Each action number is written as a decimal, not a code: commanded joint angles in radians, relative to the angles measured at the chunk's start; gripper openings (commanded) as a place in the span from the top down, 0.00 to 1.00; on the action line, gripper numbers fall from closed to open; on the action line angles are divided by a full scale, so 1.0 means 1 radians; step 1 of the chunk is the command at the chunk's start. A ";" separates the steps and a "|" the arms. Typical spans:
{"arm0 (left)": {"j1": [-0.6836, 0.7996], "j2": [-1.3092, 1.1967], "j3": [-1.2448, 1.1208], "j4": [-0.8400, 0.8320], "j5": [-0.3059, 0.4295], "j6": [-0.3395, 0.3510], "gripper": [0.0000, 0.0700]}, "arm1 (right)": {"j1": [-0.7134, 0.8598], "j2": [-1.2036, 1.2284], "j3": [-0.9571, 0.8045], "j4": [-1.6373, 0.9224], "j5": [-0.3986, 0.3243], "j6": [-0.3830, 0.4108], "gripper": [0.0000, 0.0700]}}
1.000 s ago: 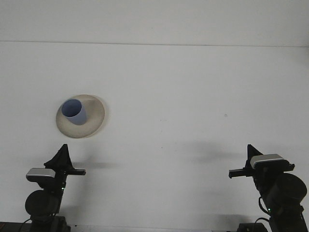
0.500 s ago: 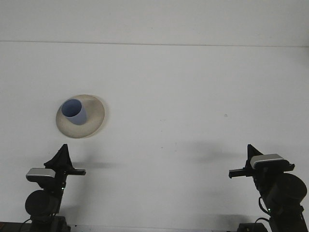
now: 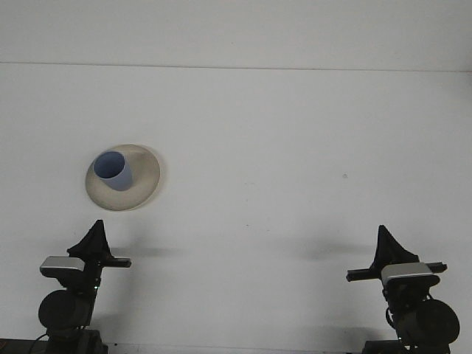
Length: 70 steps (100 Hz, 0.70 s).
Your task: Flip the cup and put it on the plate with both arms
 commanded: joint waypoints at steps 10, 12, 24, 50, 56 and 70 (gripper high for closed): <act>0.000 -0.001 -0.020 0.010 0.005 0.002 0.98 | 0.000 -0.116 -0.081 0.014 0.004 0.003 1.00; 0.000 -0.001 -0.020 0.010 0.005 0.002 0.98 | 0.000 -0.126 -0.091 0.019 0.007 0.003 1.00; 0.000 -0.001 -0.020 0.010 0.005 0.002 0.98 | 0.000 -0.120 -0.130 0.035 0.007 0.003 1.00; 0.000 0.000 -0.020 0.010 0.005 0.002 0.98 | 0.000 -0.120 -0.196 0.163 0.007 0.004 1.00; 0.000 0.000 -0.020 0.010 0.005 0.002 0.98 | 0.000 -0.120 -0.219 0.219 0.007 0.003 1.00; 0.000 0.000 -0.020 0.010 0.005 0.002 0.98 | 0.000 -0.120 -0.280 0.338 0.007 0.003 1.00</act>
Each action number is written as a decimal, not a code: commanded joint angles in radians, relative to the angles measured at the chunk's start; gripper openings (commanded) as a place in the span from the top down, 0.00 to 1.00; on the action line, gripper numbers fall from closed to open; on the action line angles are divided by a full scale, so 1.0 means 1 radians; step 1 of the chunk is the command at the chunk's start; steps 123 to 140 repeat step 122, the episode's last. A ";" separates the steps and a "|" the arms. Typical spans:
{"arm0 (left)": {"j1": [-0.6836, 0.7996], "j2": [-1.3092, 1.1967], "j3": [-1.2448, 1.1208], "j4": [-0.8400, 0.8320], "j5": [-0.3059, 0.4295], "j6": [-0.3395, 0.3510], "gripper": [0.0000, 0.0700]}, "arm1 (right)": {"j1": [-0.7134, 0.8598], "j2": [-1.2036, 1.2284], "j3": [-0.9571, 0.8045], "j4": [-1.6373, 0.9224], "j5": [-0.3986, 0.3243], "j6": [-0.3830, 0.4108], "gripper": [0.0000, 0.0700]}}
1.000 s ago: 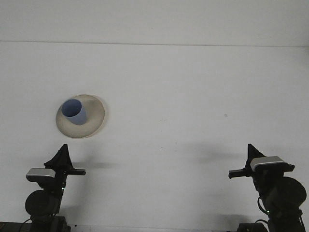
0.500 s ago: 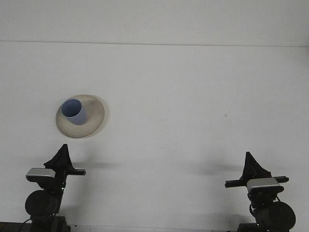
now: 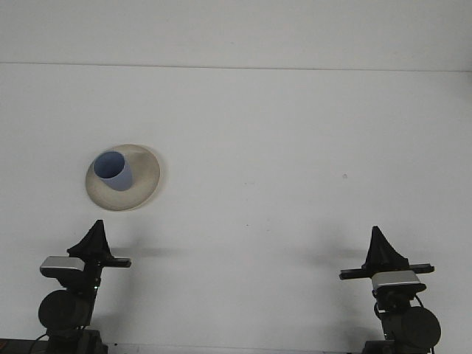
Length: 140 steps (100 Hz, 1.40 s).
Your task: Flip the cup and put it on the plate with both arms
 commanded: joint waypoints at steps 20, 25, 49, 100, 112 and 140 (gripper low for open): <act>0.000 -0.001 -0.020 0.010 0.005 0.002 0.98 | 0.000 -0.002 -0.072 0.110 0.005 0.006 1.00; 0.000 -0.001 -0.020 0.010 0.005 0.002 0.98 | 0.000 -0.002 -0.072 0.111 0.006 0.006 1.00; 0.000 -0.001 -0.020 0.010 0.005 0.002 0.98 | 0.000 -0.002 -0.072 0.115 0.005 0.006 1.00; 0.000 -0.001 -0.020 0.010 0.005 0.002 0.98 | 0.000 -0.002 -0.072 0.115 0.005 0.006 1.00; 0.000 -0.001 -0.020 0.010 0.005 0.002 0.98 | 0.000 -0.002 -0.072 0.115 0.005 0.006 1.00; 0.000 -0.001 -0.020 0.010 0.005 0.002 0.98 | 0.000 -0.002 -0.072 0.115 0.005 0.006 1.00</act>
